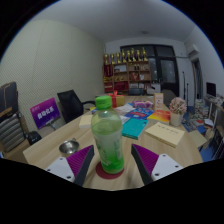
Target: Pour water
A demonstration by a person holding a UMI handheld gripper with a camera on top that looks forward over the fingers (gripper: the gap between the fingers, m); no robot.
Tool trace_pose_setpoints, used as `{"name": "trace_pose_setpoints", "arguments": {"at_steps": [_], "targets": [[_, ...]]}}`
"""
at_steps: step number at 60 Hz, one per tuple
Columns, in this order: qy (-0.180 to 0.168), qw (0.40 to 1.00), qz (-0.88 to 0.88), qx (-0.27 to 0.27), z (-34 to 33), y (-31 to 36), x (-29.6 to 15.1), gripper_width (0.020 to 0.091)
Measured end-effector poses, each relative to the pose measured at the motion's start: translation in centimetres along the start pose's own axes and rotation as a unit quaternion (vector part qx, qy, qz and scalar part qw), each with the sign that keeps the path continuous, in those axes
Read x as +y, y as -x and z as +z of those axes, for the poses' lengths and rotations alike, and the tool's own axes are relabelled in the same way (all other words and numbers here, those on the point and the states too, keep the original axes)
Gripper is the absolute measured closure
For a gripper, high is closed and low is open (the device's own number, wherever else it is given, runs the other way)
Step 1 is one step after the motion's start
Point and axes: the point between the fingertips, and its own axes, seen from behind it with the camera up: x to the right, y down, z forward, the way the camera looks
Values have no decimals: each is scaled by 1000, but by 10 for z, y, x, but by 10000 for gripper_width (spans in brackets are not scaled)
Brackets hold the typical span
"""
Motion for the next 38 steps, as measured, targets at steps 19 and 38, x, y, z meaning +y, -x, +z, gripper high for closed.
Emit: {"name": "trace_pose_setpoints", "arguments": {"at_steps": [19,38], "targets": [[30,999,2,-13,-194,-13,-27,279],[34,995,88,13,-378,-26,-54,275]]}}
